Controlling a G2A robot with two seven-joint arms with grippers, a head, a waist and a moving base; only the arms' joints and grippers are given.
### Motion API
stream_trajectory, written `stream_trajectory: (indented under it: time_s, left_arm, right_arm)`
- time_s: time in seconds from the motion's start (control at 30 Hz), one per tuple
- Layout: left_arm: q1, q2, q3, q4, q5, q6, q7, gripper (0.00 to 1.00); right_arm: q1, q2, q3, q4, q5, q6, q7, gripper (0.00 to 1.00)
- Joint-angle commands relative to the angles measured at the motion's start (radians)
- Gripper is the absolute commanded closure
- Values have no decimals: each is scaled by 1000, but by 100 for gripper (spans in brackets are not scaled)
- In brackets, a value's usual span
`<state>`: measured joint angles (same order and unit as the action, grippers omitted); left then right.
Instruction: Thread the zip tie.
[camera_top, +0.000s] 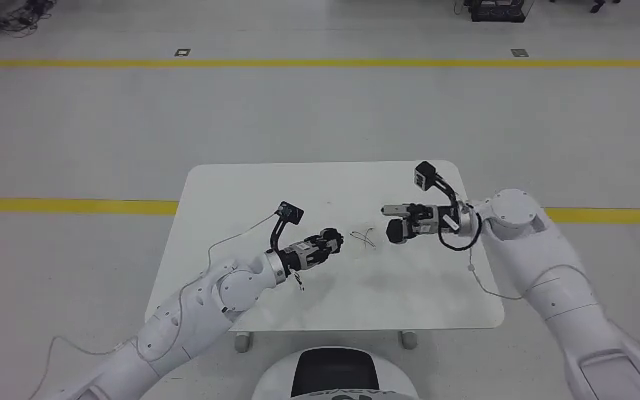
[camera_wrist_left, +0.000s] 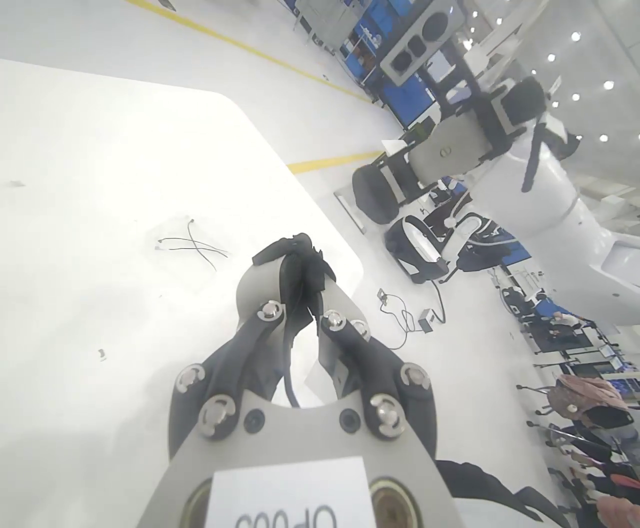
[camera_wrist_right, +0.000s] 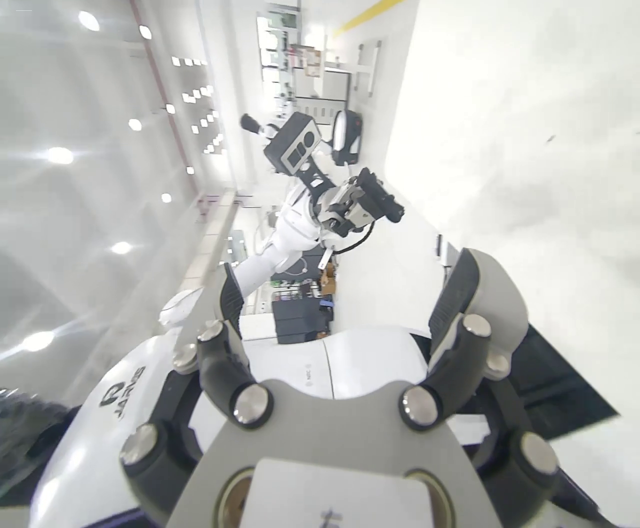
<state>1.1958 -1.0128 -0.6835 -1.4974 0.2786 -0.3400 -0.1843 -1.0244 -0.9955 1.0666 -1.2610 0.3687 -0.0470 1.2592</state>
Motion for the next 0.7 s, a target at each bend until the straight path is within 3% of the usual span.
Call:
stream_trajectory:
  time_s: [0.0, 0.07, 0.47, 0.67]
  left_arm:
    - [0, 0, 0, 0, 0, 0, 0, 100]
    - [0, 0, 0, 0, 0, 0, 0, 100]
    - [2, -1, 2, -3, -4, 0, -3, 100]
    - [-38, -11, 55, -36, -81, 0, -153, 100]
  right_arm:
    - [46, -3, -35, -19, -129, 34, -18, 0]
    - [86, -10, -87, -22, -232, 65, -17, 0]
    - [86, -10, -87, -22, -232, 65, -17, 0]
    - [86, -10, -87, -22, -232, 65, -17, 0]
